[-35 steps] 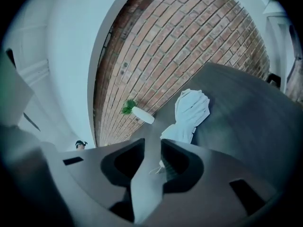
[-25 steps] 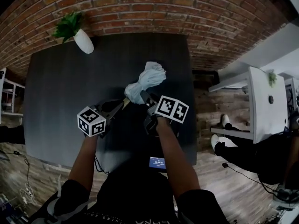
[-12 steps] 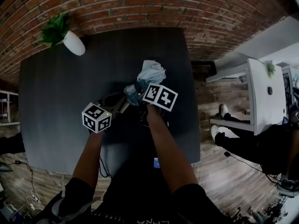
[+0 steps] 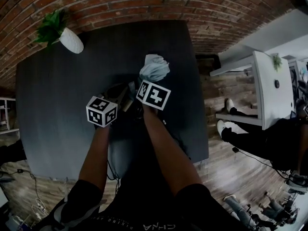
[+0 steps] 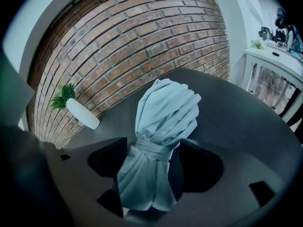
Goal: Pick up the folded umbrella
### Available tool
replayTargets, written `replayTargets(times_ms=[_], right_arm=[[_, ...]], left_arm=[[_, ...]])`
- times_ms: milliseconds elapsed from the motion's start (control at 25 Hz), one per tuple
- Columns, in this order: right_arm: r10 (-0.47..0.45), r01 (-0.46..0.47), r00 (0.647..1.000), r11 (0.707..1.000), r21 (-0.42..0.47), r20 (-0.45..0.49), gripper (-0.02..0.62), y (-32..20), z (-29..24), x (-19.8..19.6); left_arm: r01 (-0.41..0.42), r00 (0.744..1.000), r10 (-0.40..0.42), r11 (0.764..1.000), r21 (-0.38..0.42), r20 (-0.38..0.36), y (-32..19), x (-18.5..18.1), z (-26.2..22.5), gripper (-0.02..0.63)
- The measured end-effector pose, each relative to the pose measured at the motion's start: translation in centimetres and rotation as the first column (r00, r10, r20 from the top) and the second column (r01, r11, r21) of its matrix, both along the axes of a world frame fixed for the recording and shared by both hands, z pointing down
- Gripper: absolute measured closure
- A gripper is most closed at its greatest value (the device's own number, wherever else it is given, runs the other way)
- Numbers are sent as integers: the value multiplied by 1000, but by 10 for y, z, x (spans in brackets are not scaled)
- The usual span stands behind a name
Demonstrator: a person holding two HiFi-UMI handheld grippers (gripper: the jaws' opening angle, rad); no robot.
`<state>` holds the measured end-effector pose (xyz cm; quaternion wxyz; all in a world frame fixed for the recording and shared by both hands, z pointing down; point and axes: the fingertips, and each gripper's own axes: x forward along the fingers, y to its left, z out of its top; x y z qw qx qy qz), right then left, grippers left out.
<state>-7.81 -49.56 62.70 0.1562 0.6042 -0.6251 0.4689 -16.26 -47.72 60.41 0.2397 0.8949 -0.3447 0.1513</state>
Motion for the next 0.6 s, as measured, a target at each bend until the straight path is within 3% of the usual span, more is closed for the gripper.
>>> replayTargets(times_ms=[240,320,600], right_arm=[[43,-43,997,999,6,-67,275,3,2,4],[58,-58,996,998,-2,-65,245,4,5,5],[44,-47,998,996,-75,-42,238,-1,13,-4]], left_arm=[[40,998,-38,999,-36,43,-12,9,9,600],[44,997,-41,998,-39,59,-15,12,11,600],[69,989,-61,996,-63,133,-24,11,20,600]])
